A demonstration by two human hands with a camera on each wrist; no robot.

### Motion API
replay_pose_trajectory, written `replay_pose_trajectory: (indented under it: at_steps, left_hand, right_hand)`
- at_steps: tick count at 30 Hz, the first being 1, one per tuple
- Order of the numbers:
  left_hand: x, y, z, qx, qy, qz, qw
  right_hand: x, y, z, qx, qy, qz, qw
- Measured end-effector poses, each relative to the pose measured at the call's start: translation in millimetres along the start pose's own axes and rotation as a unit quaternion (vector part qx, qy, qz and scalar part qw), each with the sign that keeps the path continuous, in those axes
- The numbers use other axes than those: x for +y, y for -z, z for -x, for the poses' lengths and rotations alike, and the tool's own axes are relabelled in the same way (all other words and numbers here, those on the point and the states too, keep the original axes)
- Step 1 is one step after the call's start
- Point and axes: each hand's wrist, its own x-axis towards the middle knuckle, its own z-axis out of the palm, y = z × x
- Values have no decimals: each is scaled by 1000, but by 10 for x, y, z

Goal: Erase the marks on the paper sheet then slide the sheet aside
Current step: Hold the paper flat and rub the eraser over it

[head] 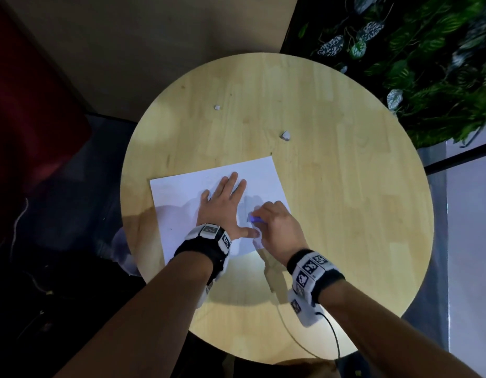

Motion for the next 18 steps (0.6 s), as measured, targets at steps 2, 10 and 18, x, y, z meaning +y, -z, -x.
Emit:
replay_pose_trajectory:
  at_steps: [2, 10, 18]
  left_hand:
    - [2, -2, -2, -2, -1, 2, 1000]
    - [-10, -16, -8, -7, 0, -2, 1000]
    - [-31, -6, -3, -5, -4, 7, 1000]
  right_hand:
    - [45, 36, -146, 0, 4, 4, 1000]
    - [27, -30, -310, 31, -36, 1, 999]
    - [122, 49, -485, 21, -31, -11, 999]
